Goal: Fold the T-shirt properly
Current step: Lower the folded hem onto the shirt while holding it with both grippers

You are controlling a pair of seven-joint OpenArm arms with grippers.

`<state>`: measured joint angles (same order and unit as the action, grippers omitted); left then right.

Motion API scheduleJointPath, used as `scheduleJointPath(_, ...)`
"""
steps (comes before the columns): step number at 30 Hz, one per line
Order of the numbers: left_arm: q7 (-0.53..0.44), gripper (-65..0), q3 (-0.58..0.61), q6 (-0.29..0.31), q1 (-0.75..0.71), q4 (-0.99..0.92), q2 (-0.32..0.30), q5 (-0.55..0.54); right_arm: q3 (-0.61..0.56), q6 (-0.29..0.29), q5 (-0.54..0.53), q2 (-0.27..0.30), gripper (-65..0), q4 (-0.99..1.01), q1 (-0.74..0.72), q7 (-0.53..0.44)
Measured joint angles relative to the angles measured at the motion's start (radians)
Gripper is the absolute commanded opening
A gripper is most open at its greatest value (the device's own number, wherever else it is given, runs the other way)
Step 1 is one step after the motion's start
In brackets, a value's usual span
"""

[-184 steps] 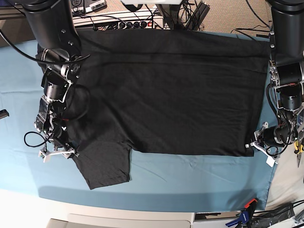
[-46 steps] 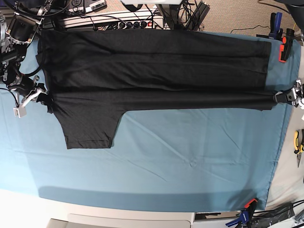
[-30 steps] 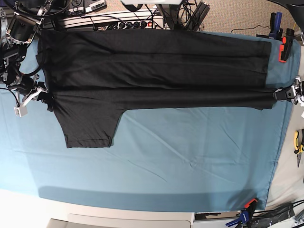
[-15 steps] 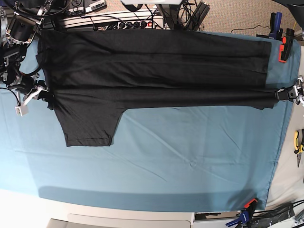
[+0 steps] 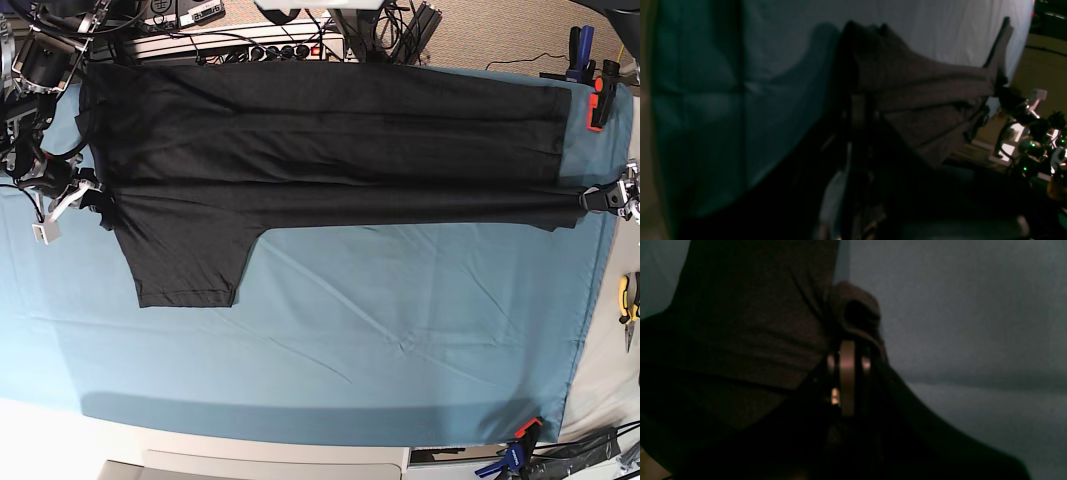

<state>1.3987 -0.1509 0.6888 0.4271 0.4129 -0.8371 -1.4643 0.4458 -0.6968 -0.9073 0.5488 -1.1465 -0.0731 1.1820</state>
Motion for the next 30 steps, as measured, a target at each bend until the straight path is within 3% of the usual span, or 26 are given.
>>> scheduleJointPath(14,0.000,-65.0,0.000,0.000,-0.025,0.065,0.000,0.000,0.000,0.000,-0.030,0.001,-65.0,0.000,0.000,0.022)
scheduleJointPath(21,-0.003,-65.0,0.000,-0.001,-0.104,0.151,-0.001,0.001,0.000,0.000,-0.112,0.002,-65.0,-0.008,0.005,0.067)
scheduleJointPath(30,-0.003,-65.0,0.000,-0.003,-0.132,0.214,-0.002,0.000,-0.001,0.000,-0.052,0.002,-65.0,-0.243,0.154,0.058)
